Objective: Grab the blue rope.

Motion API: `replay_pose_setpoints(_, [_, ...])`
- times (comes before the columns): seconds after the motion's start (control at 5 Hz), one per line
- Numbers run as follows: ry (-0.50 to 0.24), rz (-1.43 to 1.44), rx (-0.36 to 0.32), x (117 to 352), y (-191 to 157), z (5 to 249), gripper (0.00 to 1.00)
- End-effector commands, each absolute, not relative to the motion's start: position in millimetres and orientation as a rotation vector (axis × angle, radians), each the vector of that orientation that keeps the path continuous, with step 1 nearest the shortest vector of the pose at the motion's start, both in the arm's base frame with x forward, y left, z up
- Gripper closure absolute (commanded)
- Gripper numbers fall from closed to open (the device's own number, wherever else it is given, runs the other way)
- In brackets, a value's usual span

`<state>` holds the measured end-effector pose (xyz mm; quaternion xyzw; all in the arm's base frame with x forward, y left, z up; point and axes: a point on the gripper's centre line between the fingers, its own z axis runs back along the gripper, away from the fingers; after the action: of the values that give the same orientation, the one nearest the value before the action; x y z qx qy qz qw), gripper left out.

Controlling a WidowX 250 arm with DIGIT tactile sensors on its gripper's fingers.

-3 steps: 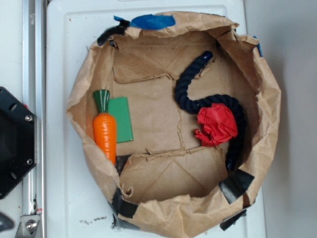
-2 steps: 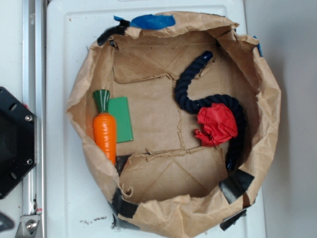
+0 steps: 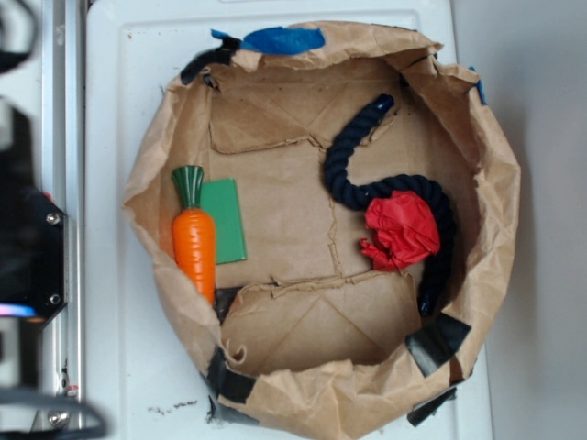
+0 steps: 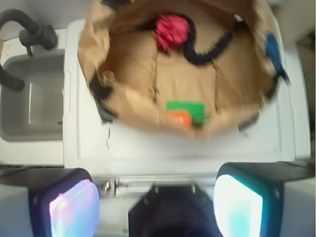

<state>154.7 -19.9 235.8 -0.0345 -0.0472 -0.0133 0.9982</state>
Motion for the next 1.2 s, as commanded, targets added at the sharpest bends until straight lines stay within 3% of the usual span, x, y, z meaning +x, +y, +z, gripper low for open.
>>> replay_pose_setpoints(0.0, [-0.102, -0.112, -0.079, 215, -9, 239, 0.0])
replay_pose_setpoints(0.6, [-0.102, -0.112, -0.079, 215, -9, 239, 0.0])
replay_pose_setpoints(0.8, [-0.08, -0.316, 0.013, 225, -1, 221, 0.0])
replay_pose_setpoints(1.0, [-0.069, -0.515, -0.035, 237, 6, 218, 0.0])
